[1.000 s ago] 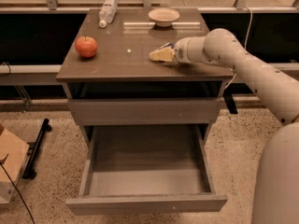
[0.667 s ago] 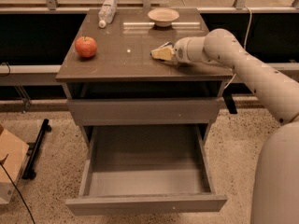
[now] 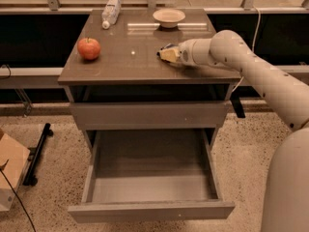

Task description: Place rxbar blueberry into middle drawer

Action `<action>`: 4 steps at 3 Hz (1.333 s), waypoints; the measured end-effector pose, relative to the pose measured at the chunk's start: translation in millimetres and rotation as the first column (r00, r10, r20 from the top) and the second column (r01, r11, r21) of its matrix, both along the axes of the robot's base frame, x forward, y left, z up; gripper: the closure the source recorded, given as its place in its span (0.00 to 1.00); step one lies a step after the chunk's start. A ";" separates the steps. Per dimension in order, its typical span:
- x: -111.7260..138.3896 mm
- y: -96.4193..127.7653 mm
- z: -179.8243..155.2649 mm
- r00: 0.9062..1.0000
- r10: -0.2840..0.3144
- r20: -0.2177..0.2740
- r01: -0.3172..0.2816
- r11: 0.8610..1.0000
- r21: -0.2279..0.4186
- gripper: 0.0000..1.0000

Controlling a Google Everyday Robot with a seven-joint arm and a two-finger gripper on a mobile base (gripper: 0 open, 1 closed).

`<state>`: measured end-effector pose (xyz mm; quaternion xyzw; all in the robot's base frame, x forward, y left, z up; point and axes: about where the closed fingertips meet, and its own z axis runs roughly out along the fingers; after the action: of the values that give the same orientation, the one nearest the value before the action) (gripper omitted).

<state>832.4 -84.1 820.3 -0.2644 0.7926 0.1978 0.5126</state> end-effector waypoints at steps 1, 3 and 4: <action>-11.3 -0.2 6.1 1.000 0.005 0.008 -0.005 1.000 -0.013 1.00; -136.2 -7.9 81.0 0.997 0.000 0.073 0.007 0.996 -0.086 1.00; -217.1 -4.4 92.9 0.997 0.047 0.054 -0.041 0.994 -0.105 1.00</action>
Offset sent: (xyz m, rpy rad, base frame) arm -0.1795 -0.0069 0.0883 -0.1425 -0.0757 0.0199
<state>615.3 -88.5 913.3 -0.3136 0.7811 0.1602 0.5157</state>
